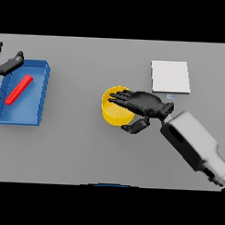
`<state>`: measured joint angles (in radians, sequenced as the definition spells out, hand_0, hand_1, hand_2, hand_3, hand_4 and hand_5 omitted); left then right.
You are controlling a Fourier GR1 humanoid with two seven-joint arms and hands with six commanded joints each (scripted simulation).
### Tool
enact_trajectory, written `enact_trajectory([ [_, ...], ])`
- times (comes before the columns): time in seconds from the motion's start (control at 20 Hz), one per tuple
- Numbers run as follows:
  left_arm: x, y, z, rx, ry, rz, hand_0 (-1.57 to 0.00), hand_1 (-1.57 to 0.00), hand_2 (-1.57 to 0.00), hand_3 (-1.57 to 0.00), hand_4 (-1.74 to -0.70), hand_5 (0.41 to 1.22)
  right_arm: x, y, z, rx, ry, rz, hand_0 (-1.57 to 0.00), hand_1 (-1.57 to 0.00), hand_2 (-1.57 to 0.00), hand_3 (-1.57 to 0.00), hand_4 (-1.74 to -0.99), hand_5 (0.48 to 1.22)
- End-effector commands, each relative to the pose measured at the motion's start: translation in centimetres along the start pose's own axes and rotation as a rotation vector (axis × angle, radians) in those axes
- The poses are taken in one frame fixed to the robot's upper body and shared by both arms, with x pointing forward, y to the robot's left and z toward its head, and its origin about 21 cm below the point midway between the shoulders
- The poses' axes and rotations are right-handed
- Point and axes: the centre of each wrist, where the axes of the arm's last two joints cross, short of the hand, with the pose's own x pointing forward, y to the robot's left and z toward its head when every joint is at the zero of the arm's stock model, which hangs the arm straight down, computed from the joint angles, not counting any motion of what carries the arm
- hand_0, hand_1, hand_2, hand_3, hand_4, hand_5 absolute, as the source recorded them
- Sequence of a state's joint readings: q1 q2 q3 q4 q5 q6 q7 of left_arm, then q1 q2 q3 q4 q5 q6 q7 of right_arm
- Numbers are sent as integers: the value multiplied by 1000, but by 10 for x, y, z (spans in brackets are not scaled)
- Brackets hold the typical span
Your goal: Pick up the red beaker and tilt it to pour out 1 green nut into yellow bowl. Pick up the yellow bowl and place it on the metallic measuring scale.
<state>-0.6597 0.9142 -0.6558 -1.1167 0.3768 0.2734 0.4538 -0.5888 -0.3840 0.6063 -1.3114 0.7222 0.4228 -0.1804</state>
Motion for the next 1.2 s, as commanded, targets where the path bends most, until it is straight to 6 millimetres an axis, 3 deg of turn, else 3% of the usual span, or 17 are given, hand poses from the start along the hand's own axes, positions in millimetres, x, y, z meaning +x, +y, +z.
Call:
enact_trajectory([
  [0.0, 0, 1, -2, -2, 1, 7, 1, 1, 1, 1, -798, 725, -3, 4, -2, 18, 8, 14, 1, 1, 1, 1, -1249, 669],
  [0.6, 4, -1, 0, 7, -7, -3, 1, 1, 1, 1, -793, 729, -2, 18, -23, 101, -14, 4, 1, 1, -15, -42, -1289, 721],
  [0.75, 5, 1, 5, 12, -4, -9, 1, 1, 1, 1, -793, 732, -4, 18, -27, 102, 5, -18, 1, -14, -84, -121, -1333, 800],
  [0.85, 4, -1, 6, 10, 5, 1, 1, 1, 1, 1, -796, 730, -3, 17, -28, 105, -2, -18, -173, -145, -204, -243, -1396, 875],
  [0.95, 3, -1, 6, 5, -8, -2, 1, 1, 1, 1, -793, 729, -5, 17, -26, 119, 3, 9, -469, -376, -379, -419, -1479, 999],
  [1.05, 3, 2, 3, 12, 0, -4, 1, 1, 1, 1, -788, 732, -3, 17, -25, 123, 0, 15, -780, -649, -590, -834, -1469, 1079],
  [1.1, 5, 1, 4, 14, -7, -1, 1, 1, 1, 1, -791, 733, -4, 18, -23, 123, -8, 5, -938, -806, -787, -978, -1521, 1108],
  [1.15, 3, 1, 3, 6, -8, 2, 1, 1, 1, 1, -791, 735, -3, 17, -26, 126, -4, 3, -1065, -959, -943, -1005, -1561, 1130],
])
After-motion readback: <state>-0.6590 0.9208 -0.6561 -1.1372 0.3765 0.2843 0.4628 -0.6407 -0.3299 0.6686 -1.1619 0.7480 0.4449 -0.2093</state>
